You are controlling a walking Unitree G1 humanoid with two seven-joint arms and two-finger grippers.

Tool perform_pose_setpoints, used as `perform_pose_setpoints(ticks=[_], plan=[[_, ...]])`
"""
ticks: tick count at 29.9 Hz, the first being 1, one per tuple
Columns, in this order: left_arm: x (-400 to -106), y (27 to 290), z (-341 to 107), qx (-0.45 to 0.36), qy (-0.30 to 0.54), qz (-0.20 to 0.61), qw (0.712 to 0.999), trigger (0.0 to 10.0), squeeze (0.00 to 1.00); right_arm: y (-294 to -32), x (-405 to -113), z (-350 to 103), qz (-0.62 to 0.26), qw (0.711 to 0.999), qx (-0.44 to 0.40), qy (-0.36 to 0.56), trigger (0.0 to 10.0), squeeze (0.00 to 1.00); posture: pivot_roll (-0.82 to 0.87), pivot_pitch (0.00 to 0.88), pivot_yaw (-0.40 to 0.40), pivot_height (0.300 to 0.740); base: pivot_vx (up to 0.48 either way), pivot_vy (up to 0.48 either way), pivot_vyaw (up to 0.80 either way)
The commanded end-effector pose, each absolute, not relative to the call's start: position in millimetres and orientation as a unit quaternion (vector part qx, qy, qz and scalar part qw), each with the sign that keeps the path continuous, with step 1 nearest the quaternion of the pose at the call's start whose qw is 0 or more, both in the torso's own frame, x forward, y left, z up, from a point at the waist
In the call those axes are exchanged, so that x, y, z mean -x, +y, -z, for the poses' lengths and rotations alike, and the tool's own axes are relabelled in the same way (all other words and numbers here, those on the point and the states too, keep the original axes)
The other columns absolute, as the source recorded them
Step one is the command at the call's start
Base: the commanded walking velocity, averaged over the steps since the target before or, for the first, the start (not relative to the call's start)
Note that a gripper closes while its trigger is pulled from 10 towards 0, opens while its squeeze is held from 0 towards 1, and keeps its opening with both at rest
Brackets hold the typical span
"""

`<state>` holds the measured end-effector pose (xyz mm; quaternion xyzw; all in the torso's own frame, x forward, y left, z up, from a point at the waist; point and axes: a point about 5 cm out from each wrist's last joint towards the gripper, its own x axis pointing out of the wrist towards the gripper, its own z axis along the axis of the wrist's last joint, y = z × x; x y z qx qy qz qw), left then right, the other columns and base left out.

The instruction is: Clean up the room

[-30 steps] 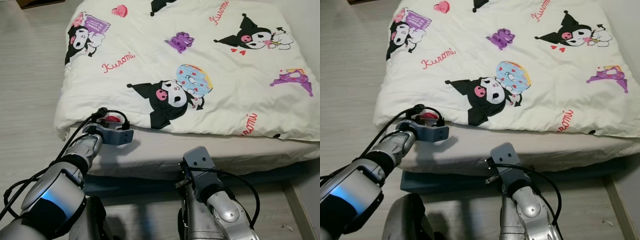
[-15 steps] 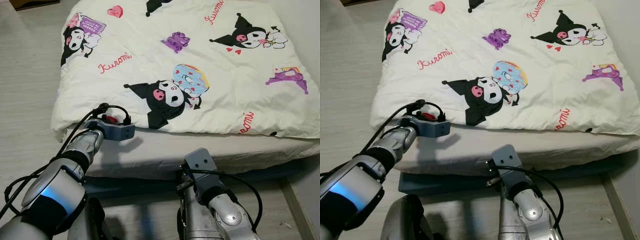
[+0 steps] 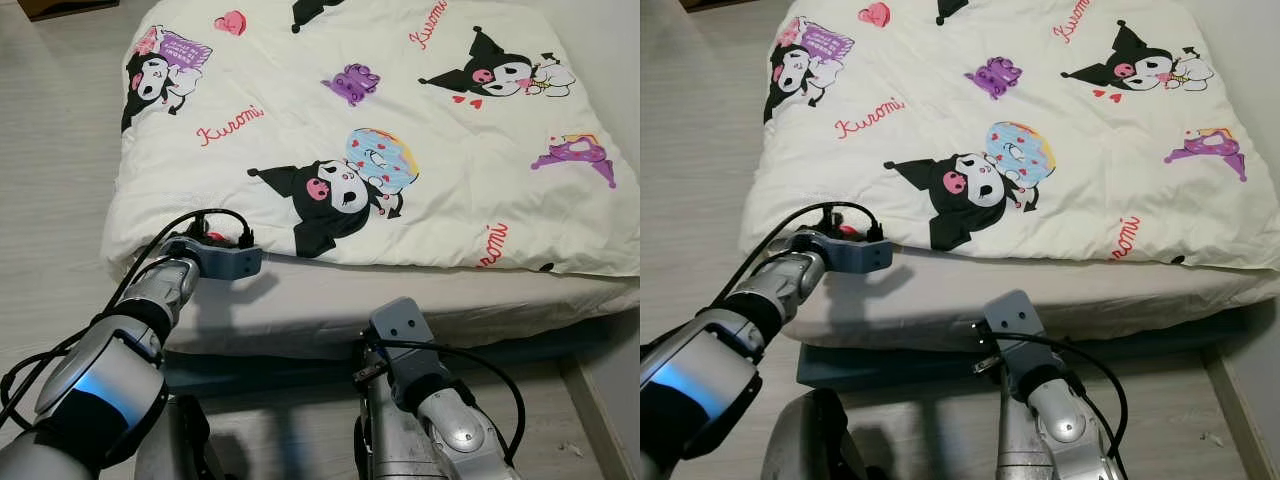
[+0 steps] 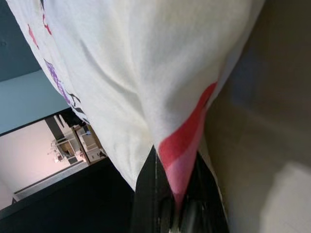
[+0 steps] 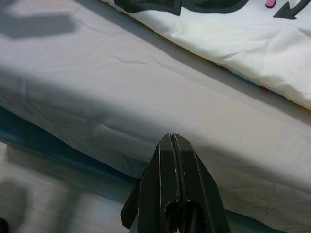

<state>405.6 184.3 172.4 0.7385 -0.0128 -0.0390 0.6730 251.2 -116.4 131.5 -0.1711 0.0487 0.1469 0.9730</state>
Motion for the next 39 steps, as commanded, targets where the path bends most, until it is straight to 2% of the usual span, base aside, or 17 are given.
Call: perform_pose_setpoints(ticks=[1,9,19,25,30,36,39], plan=[[-400,200,-161,-0.74,0.025,0.041,0.671,0.0,0.0,-117,-248,-126,-0.151,0.973,0.166,0.061,10.0,0.0,-0.36,0.468,0.03,0.507,0.0,0.0,0.0],[-401,201,-162,-0.736,0.04,0.056,0.673,0.0,0.0,-118,-250,-126,-0.148,0.974,0.163,0.059,10.0,0.0,-0.31,0.472,0.04,0.507,0.0,0.0,0.0],[-406,196,-173,-0.692,0.085,0.109,0.709,0.0,0.0,-109,-257,-119,-0.156,0.975,0.147,0.057,10.0,0.0,-0.2,0.468,0.061,0.507,0.0,0.0,0.0],[-409,188,-181,-0.678,0.091,0.142,0.716,0.0,0.0,-107,-261,-119,-0.155,0.976,0.142,0.054,10.0,0.0,-0.17,0.468,0.073,0.507,0.0,0.0,0.0],[-410,183,-185,-0.673,0.104,0.179,0.71,0.0,0.0,-106,-263,-119,-0.156,0.976,0.141,0.051,10.0,0.0,-0.17,0.465,0.079,0.507,0.0,0.0,0.0],[-407,177,-185,-0.673,0.145,0.257,0.678,0.0,0.0,-107,-264,-119,-0.155,0.977,0.141,0.047,10.0,0.0,-0.15,0.462,0.088,0.507,0.0,0.0,0.0],[-405,174,-185,-0.643,0.175,0.306,0.68,0.0,0.0,-107,-264,-118,-0.156,0.977,0.14,0.045,10.0,0.0,-0.14,0.46,0.095,0.507,0.0,0.0,0.0]])
